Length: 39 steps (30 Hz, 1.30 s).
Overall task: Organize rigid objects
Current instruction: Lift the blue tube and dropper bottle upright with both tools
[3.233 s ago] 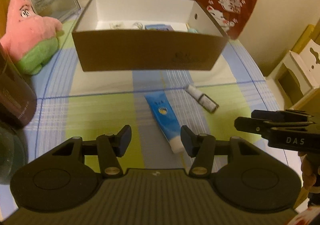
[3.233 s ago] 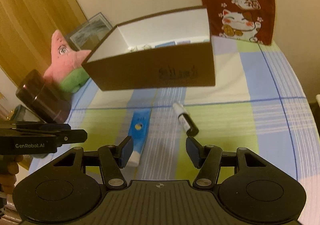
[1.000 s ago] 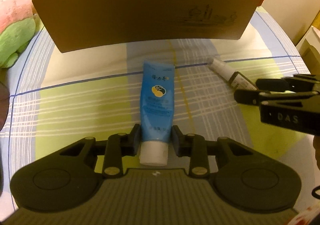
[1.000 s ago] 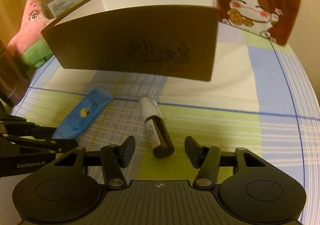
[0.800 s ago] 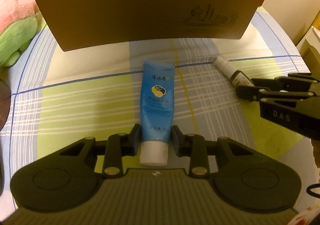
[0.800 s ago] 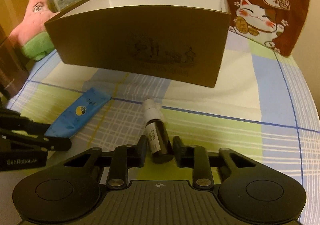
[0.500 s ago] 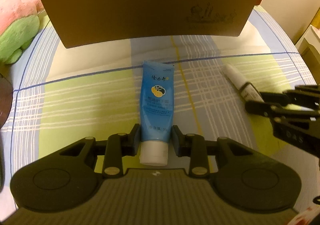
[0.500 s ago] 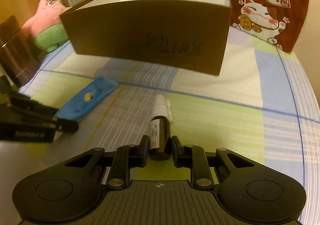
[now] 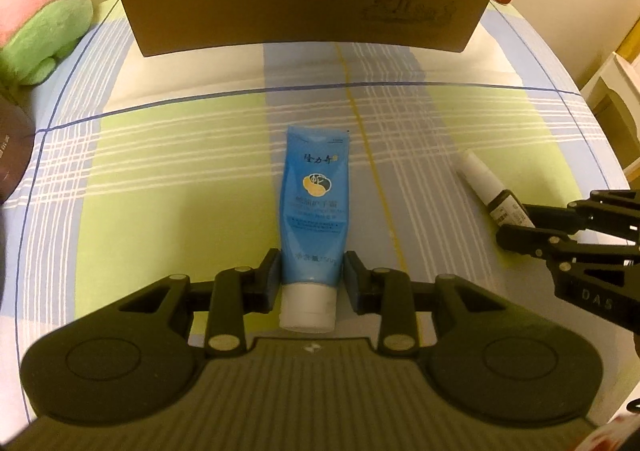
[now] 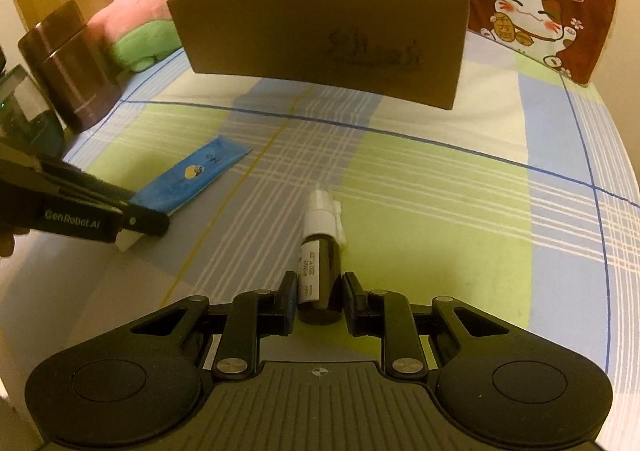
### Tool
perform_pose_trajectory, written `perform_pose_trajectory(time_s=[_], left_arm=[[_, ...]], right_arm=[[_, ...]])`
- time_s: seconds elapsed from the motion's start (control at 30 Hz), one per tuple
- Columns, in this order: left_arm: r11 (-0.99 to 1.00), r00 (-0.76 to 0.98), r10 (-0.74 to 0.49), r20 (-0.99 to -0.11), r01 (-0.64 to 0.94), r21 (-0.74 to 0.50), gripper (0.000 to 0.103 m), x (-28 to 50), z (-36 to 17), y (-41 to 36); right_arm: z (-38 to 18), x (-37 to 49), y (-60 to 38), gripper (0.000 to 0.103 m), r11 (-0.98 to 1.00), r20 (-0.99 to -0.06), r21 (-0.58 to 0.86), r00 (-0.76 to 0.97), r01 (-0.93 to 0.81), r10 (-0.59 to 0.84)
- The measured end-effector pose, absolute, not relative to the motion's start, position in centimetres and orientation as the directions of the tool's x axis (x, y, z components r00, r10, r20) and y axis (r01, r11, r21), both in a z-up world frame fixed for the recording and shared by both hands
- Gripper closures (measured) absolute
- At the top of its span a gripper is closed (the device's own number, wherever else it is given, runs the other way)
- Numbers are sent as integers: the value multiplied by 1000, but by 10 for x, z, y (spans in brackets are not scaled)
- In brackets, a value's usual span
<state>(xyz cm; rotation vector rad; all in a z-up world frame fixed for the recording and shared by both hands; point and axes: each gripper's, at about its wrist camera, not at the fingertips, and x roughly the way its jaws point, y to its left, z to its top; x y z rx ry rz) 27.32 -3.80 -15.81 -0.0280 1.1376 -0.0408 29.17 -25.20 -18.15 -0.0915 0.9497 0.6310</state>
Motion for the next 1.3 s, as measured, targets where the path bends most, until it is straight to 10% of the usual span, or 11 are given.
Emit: perform_pose_trajectory(time_s=[1.3], left_arm=[[987,421,-49,-906,158,20,71,288,-161,-48]], right_arm=[[-178,297,-225,79,873,-805,132,463,-469,370]])
